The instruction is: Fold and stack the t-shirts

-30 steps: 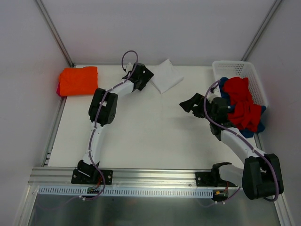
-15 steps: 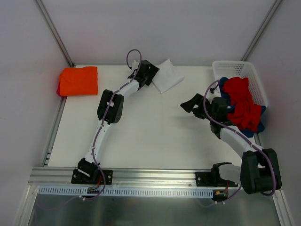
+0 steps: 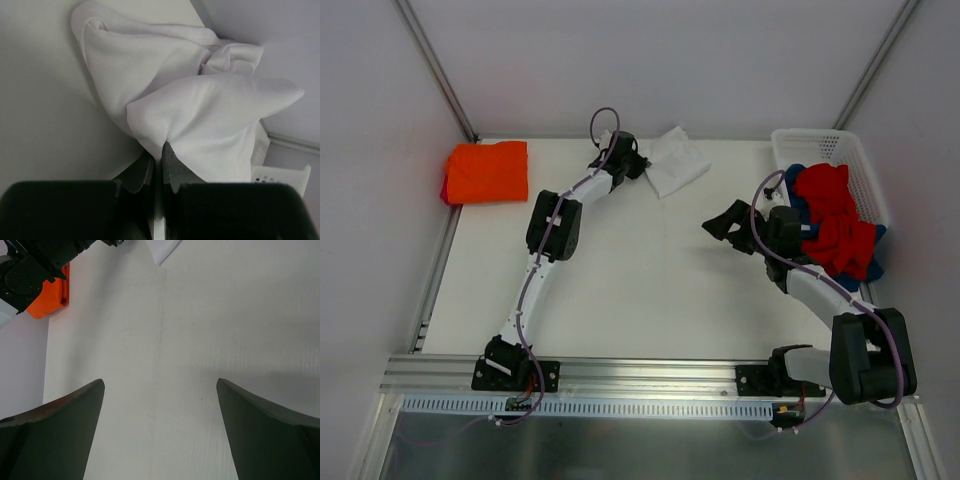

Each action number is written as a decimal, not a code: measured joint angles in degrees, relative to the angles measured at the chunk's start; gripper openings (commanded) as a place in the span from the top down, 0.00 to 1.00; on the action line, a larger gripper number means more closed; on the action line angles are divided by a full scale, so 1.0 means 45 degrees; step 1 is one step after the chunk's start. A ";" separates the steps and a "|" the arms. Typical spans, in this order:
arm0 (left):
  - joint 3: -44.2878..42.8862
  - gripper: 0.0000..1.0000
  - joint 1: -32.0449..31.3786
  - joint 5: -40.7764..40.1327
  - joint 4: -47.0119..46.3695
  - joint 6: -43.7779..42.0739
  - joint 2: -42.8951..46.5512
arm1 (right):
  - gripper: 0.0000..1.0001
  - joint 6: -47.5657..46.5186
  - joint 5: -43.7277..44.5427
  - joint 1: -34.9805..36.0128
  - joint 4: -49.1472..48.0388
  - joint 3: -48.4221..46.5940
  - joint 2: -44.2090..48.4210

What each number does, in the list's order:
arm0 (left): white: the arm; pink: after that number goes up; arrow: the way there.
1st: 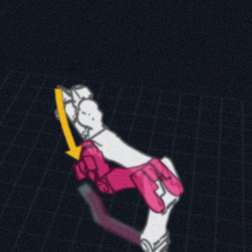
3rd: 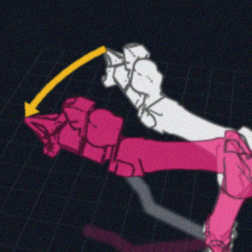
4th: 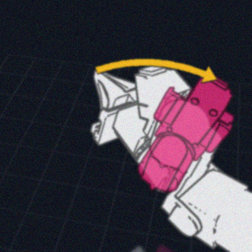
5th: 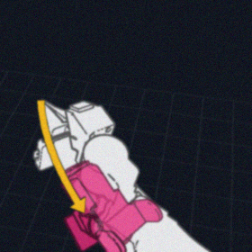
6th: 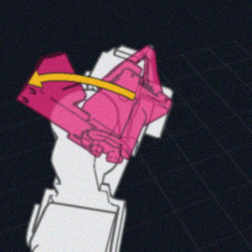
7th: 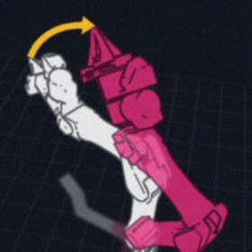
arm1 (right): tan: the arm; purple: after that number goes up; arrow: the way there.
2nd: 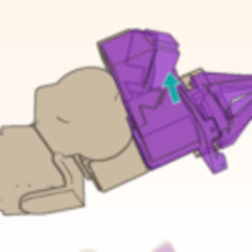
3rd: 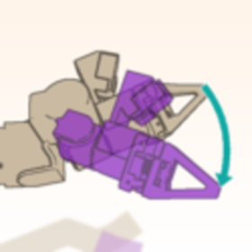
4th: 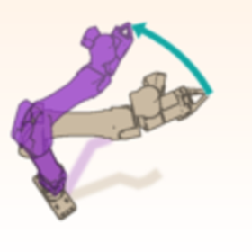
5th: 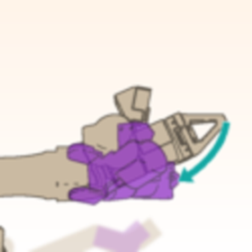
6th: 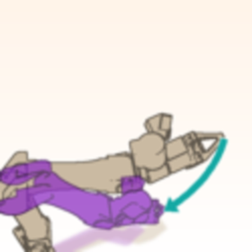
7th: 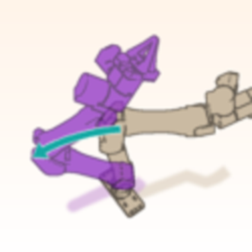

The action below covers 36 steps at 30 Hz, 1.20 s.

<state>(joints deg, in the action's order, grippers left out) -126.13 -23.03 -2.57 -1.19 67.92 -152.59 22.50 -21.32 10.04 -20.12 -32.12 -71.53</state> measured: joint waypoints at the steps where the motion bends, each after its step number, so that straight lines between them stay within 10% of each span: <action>1: -0.0039 1.00 0.0102 0.0287 0.0044 -0.0301 0.0000 | 0.01 0.0029 -0.0034 0.0000 -0.0044 0.0000 -0.0005; 18: 0.2069 1.00 0.4911 0.3478 0.2555 -0.7796 0.3274 | 0.00 0.1919 -0.1175 0.0015 -0.2317 0.0816 0.0233; 36: 0.0631 1.00 0.5518 0.3109 0.5561 -1.2002 0.4833 | 0.01 0.2239 -0.1326 0.0049 -0.2720 0.1608 0.1409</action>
<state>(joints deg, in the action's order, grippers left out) -123.28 1.80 11.42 23.83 13.91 -130.85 32.58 -27.29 10.26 -32.36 -24.88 -65.19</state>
